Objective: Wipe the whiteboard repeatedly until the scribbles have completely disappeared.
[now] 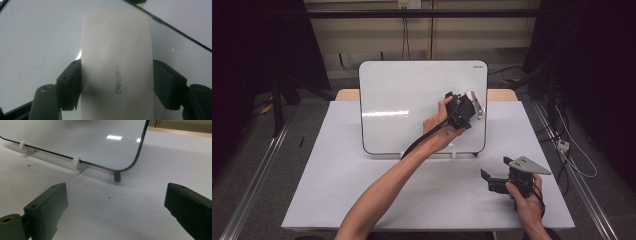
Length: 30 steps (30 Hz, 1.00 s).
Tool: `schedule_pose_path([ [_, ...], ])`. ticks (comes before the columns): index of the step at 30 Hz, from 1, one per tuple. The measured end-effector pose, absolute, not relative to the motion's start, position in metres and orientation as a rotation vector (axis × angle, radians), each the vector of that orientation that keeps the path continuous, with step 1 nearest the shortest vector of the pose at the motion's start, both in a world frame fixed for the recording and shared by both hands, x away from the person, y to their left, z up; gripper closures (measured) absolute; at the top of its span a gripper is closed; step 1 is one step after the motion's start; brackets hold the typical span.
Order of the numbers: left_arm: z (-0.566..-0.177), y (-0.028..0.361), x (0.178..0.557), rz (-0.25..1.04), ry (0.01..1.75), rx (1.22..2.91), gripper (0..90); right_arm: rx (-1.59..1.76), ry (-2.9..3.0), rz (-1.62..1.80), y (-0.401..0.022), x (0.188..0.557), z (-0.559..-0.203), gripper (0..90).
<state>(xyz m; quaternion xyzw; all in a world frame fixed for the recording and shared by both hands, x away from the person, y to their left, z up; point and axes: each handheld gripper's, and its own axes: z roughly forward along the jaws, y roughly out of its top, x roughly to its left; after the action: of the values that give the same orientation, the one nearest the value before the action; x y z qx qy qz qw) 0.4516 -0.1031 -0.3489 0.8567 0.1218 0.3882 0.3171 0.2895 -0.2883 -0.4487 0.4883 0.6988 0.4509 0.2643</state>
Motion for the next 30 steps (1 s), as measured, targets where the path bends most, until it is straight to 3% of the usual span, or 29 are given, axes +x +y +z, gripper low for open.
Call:
schedule_pose_path([
  [21,-0.311,-0.044,0.484,1.035,0.505,2.178,31.0,1.325,1.883,1.214,-0.289,0.291,-0.449,4.8],
  [30,-0.307,0.0,0.492,1.036,0.619,2.107,31.0,1.325,1.884,1.215,-0.289,0.29,-0.449,4.8],
])
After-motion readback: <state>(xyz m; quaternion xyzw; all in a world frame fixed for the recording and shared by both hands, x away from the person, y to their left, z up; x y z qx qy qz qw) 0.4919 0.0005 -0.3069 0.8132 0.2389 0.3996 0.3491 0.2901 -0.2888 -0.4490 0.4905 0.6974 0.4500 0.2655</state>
